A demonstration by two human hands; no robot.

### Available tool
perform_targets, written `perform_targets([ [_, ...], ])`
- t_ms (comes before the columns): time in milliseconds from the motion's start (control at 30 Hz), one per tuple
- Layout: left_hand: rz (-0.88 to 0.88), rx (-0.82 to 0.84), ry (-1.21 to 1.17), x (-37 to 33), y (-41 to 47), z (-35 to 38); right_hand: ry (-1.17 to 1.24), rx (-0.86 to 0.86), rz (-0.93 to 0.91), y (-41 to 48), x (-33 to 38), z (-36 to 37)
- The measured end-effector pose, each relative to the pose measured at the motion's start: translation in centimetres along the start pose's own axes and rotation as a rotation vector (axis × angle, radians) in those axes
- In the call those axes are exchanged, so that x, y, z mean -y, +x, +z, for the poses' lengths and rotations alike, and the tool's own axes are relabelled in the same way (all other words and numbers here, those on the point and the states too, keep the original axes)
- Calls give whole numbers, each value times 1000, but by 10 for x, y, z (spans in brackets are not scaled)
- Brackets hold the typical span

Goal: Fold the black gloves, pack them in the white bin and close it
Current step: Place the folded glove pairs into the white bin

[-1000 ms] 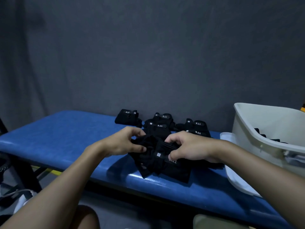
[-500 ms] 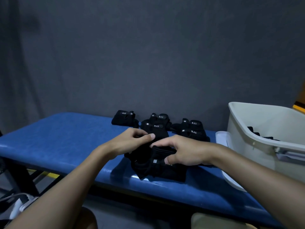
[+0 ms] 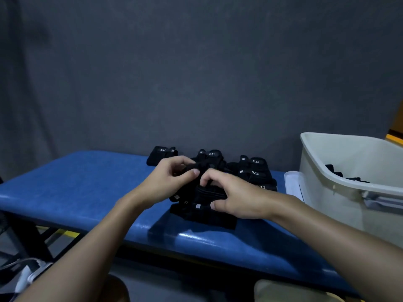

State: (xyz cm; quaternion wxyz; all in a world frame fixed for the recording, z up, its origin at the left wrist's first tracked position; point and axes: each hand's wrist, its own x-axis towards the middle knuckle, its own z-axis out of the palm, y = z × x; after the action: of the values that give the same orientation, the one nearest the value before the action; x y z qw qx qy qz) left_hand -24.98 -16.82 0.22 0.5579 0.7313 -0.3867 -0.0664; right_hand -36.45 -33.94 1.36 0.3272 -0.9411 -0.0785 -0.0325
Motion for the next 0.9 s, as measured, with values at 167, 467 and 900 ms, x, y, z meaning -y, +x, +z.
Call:
perform_targets([
  [167, 170, -152, 194, 8, 2, -10, 17, 7, 18, -4, 2, -4],
  [467, 291, -41, 778, 16, -4, -24, 188, -103, 124, -19, 3, -26],
  [900, 5, 117, 158, -8, -18, 4, 367, -286, 174, -41, 12, -71],
])
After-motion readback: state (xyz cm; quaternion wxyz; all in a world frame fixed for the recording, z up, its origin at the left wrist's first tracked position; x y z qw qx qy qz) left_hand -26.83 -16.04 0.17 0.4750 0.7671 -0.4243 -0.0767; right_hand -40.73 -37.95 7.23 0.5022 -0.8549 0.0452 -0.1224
